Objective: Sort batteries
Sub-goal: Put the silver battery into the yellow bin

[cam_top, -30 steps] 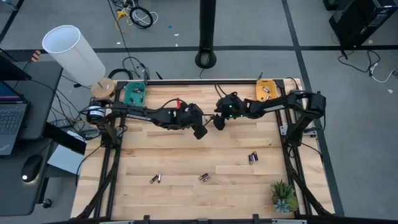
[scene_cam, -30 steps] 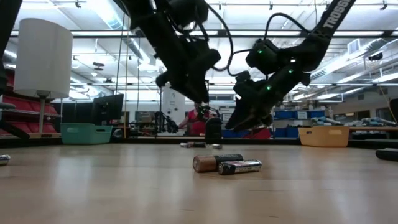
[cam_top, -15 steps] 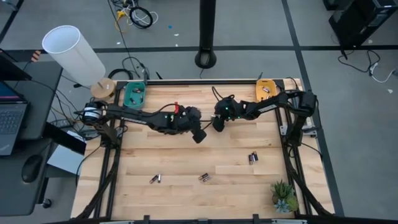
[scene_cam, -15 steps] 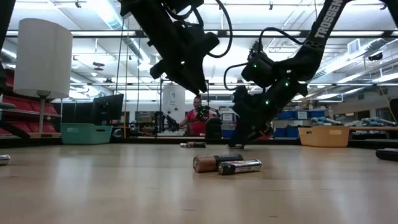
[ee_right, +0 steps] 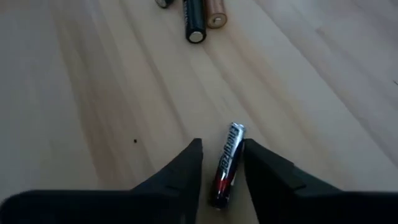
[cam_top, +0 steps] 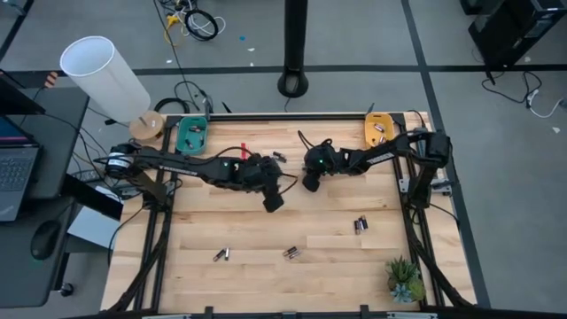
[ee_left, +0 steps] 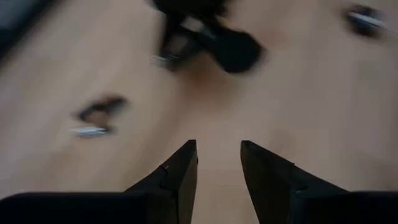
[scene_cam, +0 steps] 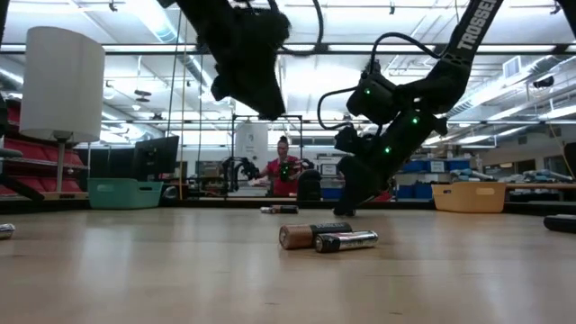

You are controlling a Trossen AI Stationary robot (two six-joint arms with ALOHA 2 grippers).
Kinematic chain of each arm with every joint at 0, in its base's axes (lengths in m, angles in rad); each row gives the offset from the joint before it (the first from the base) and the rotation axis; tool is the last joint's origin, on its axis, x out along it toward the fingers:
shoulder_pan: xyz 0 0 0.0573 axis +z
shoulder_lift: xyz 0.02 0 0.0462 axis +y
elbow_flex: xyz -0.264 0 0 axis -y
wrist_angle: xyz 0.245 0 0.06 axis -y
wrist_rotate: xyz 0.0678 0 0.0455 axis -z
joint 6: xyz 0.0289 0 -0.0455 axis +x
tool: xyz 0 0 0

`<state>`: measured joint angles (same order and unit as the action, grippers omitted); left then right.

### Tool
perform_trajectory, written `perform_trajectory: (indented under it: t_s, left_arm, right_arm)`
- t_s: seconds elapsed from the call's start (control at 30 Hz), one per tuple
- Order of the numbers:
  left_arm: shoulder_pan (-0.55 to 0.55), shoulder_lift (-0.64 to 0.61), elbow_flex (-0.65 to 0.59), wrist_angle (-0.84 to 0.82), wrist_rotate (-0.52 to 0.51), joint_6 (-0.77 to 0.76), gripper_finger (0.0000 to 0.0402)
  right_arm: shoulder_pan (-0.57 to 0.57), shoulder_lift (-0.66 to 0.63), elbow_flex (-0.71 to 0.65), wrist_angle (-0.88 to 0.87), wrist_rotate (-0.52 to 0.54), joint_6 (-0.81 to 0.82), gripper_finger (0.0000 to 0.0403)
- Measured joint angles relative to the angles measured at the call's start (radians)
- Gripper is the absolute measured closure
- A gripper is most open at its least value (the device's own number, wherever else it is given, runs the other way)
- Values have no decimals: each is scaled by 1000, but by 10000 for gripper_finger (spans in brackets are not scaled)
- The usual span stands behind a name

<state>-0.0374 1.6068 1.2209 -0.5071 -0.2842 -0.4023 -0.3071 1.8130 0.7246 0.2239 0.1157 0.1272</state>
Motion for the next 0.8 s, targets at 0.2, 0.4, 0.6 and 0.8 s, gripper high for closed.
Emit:
perform_trajectory:
  t_s: [0.2,0.4,0.6,0.8]
  left_arm:
    - [16,-11,0,-109,197,-110,266]
    - [11,10,0,-125,77,-257,266]
    - [-23,21,-110,176,-44,-264,271]
    - [-30,19,-451,876,125,-374,299]
  right_arm:
    - [11,0,-1,-11,-21,0,375]
    - [23,-4,-2,-18,-74,34,381]
    - [25,-30,-5,-28,-154,34,381]
    - [28,-96,-10,-93,-202,35,381]
